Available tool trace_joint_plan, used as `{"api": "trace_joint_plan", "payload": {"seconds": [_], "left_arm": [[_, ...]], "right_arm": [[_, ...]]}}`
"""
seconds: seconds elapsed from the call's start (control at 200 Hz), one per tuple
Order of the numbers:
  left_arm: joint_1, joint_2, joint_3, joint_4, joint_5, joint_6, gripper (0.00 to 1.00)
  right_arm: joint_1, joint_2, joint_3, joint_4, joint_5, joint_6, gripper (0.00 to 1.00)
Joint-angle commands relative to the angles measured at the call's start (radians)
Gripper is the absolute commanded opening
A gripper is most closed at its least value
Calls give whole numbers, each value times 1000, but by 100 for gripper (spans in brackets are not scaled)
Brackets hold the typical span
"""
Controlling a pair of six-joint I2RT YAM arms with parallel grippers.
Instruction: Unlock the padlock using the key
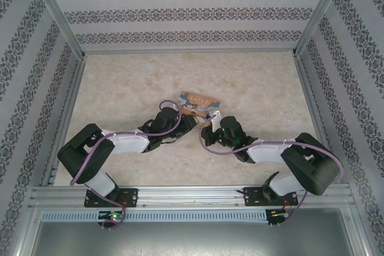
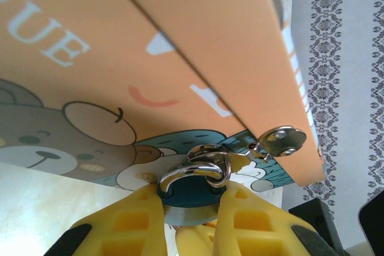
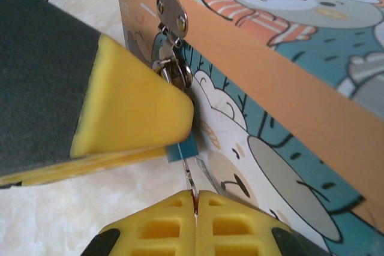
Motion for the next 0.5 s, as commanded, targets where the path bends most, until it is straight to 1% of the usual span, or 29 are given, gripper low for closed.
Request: {"api": "trace_joint_plan", "payload": {"seconds": [0.0,0.235,0.495], "left_arm": [[-28,-14,9,42,102,-3,4],[-30,-9,11,45,105,-4,5],[-31,-9,10,46,105,-4,5]], "right_arm": [[-7,-6,82,163,-57,6,0],[-32,-5,110,165,-83,6,0],[-34,11,122,175,-98,16,0]]}}
